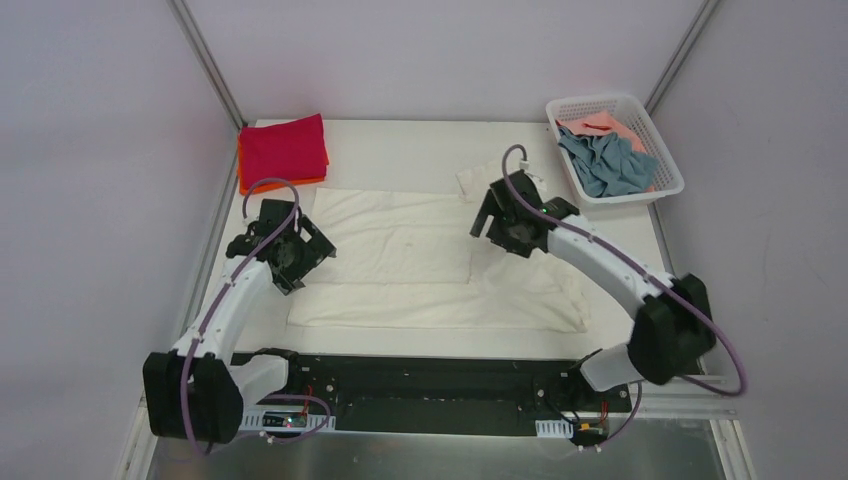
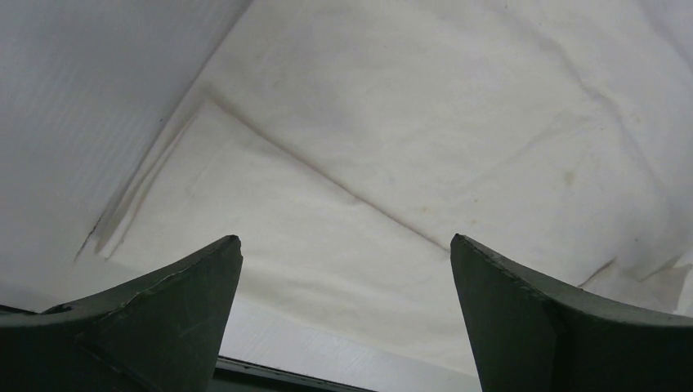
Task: Fold and stack the t-shirts
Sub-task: Fold the flattened tshirt in 1/3 of the way
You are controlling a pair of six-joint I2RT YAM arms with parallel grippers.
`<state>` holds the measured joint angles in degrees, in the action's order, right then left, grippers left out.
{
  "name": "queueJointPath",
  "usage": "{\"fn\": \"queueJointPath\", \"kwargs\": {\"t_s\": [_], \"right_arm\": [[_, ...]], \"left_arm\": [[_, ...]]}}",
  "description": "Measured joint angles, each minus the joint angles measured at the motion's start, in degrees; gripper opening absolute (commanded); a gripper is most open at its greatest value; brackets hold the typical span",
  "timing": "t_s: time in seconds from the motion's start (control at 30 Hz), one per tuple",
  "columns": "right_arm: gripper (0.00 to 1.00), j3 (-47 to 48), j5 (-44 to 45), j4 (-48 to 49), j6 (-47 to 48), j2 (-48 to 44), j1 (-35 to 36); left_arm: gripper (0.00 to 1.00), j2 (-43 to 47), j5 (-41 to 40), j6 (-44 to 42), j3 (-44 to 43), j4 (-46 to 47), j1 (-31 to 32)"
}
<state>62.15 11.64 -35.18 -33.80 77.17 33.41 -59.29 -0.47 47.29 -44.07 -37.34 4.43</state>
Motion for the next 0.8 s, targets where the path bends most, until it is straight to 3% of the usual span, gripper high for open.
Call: {"fn": "queueJointPath", "kwargs": {"t_s": [0.13,0.33,0.8], "right_arm": [[0.67,8.39,0.20,2.78,2.51,16.02,0.11],[0.49,16.06,-0.04,2.21,4.79,28.92,0.11],[0.34,17.38,-0.37,-0.17,5.51,35.10,0.11]], "left_arm": [[0.99,-7.48,-0.04,-0.72,-2.36,1.79,0.00],[0.99,-13.20,-0.28,-1.64,-3.89,3.23,0.00],[0.99,-17.99,-1.49,-1.92,-5.09,4.68,0.00]]}}
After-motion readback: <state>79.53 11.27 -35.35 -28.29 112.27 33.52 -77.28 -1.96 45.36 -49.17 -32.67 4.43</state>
